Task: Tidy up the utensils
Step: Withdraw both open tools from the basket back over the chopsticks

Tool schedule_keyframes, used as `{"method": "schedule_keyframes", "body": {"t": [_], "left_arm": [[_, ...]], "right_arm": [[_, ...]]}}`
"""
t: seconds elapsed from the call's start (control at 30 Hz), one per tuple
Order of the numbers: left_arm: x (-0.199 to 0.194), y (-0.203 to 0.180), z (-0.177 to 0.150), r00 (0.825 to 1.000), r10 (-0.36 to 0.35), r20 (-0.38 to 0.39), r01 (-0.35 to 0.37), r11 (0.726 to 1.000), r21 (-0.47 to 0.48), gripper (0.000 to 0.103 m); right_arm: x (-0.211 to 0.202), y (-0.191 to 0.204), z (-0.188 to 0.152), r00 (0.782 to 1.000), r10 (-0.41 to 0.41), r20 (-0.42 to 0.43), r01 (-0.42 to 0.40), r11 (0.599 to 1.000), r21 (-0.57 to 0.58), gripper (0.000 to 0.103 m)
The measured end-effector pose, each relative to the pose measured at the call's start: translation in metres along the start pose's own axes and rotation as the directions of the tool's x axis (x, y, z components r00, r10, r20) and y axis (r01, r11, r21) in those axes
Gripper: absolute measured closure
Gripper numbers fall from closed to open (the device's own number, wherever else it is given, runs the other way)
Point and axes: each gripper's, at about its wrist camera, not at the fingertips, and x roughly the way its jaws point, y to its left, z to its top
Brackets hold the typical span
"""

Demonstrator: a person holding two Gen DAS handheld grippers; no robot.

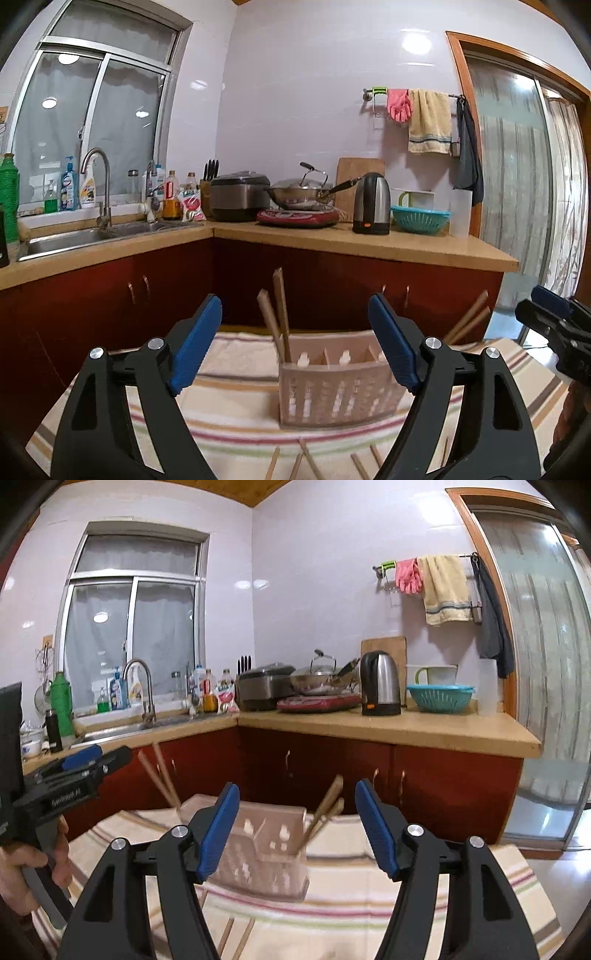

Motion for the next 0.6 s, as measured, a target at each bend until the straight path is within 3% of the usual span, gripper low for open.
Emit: {"method": "schedule_keyframes", "body": {"t": [0.13,0.3,0.43,0.6], "left_arm": [[-0.021,0.005,-0.026,0.998,0.033,-0.046,-0.033,0.999,0.003,0.023],[-0.051,0.012,-0.063,0.991,0.087,-0.098,-0.086,0.996,0.007,0.023],[-0.073,0.019,-0.089,0.983,0.114,-0.143,-0.115,0.993,0.004,0.023],[-0.092,0.031,-0.118,0.966,0.145,-0.213,-0.150,0.989,-0.010,0.023]], "right_arm": [[-0.017,0.009,-0.033,0.999,-0.012,-0.053,0.011,1.000,-0.015,0.039],[-0.036,0.023,-0.077,0.989,0.009,-0.145,-0.010,1.000,-0.008,0.049],[-0.047,0.039,-0.114,0.970,0.056,-0.238,-0.061,0.998,-0.011,0.054],[-0.055,0.064,-0.155,0.929,0.119,-0.351,-0.139,0.990,-0.033,0.061]]}}
